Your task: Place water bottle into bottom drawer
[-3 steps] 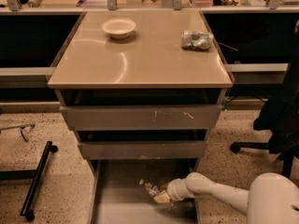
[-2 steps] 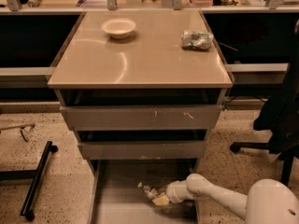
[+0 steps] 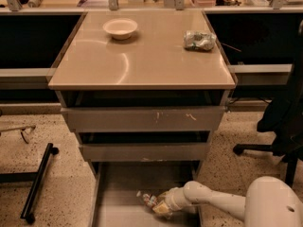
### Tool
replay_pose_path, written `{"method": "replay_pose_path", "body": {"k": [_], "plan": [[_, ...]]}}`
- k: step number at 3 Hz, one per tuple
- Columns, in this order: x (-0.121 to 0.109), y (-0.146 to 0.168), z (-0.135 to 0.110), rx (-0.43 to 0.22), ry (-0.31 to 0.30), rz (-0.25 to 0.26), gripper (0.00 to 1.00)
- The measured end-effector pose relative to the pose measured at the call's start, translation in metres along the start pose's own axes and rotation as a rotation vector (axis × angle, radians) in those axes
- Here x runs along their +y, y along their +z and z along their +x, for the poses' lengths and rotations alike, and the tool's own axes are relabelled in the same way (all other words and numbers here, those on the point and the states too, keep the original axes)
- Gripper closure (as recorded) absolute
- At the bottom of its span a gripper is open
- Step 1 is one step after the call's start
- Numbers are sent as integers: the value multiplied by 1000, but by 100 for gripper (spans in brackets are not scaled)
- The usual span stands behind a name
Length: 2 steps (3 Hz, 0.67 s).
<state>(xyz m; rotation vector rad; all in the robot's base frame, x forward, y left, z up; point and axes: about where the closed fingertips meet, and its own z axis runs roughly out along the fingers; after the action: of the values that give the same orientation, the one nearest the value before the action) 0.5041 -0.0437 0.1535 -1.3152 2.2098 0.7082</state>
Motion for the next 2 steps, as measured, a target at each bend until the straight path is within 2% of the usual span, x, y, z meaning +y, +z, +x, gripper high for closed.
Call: {"method": "replay_pose_path", "body": {"k": [1,2], "plan": [[4,3,-4,34,-64,73,100],[-6,4,-12,-1,-59,129,100]]}}
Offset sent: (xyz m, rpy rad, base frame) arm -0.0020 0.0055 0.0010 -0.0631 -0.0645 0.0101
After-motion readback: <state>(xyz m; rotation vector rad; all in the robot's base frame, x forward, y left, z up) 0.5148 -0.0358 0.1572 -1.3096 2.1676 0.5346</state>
